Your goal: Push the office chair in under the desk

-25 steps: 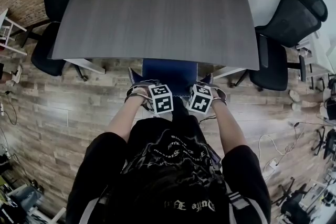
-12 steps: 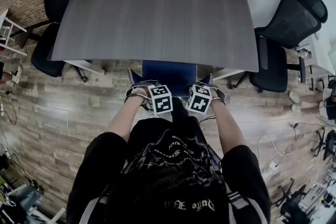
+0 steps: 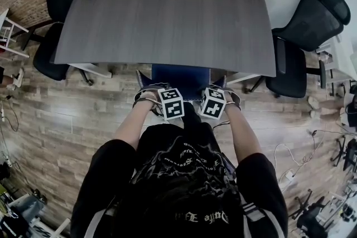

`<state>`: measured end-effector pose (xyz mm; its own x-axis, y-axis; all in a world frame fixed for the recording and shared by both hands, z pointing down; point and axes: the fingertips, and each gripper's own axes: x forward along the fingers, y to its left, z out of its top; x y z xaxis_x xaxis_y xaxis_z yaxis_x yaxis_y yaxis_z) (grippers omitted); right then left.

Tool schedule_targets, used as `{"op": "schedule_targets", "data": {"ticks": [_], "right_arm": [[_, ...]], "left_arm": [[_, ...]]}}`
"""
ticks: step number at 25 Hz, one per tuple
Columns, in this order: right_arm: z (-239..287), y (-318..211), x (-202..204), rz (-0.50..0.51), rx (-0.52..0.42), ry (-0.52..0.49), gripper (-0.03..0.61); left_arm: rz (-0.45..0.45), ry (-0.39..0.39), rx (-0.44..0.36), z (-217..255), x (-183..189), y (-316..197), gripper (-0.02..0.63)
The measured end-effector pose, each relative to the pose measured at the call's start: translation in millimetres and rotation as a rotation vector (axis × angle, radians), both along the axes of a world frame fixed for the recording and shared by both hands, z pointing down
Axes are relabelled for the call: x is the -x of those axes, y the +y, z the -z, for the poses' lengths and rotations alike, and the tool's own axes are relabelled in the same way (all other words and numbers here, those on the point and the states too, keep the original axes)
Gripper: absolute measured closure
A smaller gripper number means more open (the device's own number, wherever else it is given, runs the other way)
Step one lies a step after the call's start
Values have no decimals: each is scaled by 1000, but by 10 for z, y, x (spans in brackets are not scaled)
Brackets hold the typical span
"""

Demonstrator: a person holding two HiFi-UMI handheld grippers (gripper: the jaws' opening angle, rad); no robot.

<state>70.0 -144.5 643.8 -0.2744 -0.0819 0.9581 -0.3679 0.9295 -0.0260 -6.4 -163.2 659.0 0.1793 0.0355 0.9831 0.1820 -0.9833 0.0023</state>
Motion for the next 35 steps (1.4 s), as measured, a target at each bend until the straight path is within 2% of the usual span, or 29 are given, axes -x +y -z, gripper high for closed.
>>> {"op": "schedule_targets", "data": {"ticks": [35], "right_arm": [[-36, -270, -59, -2, -11, 5, 477]], "left_arm": [[16, 8, -12, -28, -61, -288, 486]]}}
